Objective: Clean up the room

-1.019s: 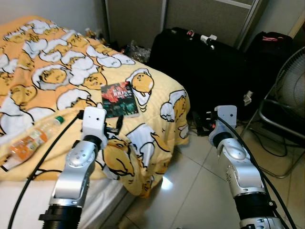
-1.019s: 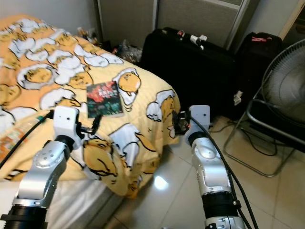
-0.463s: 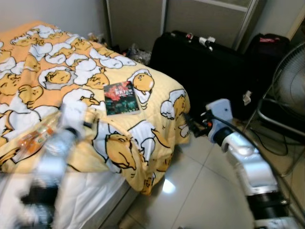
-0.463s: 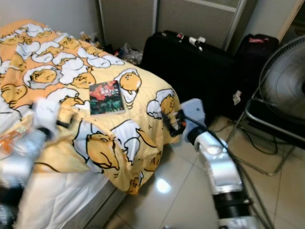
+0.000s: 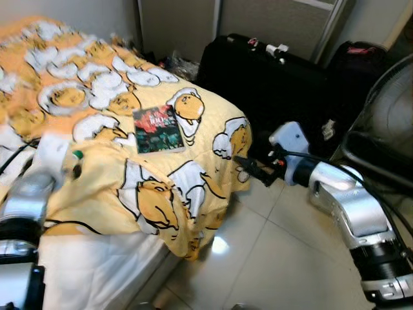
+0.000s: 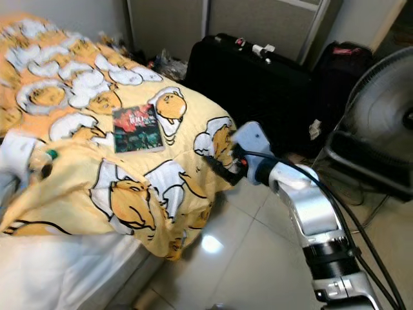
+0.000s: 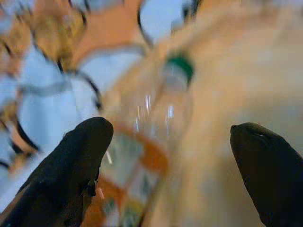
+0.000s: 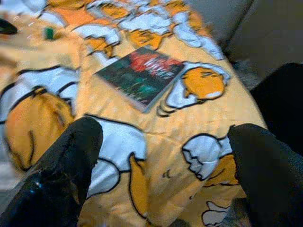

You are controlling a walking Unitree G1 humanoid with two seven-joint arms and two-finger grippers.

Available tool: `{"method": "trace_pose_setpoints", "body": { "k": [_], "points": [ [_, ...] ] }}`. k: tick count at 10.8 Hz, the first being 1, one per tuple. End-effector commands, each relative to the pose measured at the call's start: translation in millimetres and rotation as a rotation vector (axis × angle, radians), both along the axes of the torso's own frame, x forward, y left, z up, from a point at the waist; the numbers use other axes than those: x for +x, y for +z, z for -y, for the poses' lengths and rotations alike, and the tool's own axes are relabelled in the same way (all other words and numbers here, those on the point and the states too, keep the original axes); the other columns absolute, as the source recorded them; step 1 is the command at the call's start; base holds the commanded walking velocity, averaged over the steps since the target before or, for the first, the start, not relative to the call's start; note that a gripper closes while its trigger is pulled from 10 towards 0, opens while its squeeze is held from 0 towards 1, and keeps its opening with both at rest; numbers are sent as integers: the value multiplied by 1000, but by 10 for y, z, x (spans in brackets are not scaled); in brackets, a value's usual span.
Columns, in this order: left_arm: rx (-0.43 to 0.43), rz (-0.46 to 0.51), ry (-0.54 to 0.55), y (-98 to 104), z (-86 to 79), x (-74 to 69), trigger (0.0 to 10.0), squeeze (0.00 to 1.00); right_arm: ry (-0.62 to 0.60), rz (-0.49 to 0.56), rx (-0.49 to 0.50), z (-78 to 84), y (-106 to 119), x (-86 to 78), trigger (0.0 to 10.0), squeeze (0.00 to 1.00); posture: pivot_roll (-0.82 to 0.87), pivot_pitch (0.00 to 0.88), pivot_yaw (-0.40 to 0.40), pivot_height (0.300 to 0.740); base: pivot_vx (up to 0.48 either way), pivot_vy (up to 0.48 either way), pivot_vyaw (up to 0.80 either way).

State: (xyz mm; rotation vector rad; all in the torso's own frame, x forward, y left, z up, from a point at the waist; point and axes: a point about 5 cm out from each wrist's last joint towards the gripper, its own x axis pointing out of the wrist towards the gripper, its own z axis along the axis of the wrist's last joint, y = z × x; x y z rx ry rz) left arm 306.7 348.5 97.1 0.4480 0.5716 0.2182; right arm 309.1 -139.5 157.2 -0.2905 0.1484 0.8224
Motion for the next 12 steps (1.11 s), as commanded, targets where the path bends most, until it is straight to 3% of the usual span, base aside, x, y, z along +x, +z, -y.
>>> {"method": "trace_pose_setpoints", "body": {
  "k": [1,3,5,9,10,12],
  "points": [
    [19,-8,-2,5,-41,-11,10000,0,62,-8,-8,-53,51,-19,10000,0,-220,0,-139,740,0,0,0],
    [79,-52,37,-63,-163,-121,10000,0,183,-40,-59,-120,51,-91,10000,0,-242,0,-190,740,0,0,0],
    [168,-46,74,-46,-260,-173,10000,0,204,-56,-76,-97,82,-121,10000,0,-256,0,-206,740,0,0,0],
    [387,-30,108,166,-360,-106,10000,0,207,-72,-90,-86,65,-150,10000,0,-269,0,-188,740,0,0,0],
    [413,-53,109,179,-378,-109,10000,0,207,-75,-92,-79,55,-164,10000,0,-273,0,-182,740,0,0,0],
    [323,-132,60,90,-342,-127,10000,0,213,-87,-90,-70,47,-198,10000,0,-284,0,-169,740,0,0,0]
  ]
}}
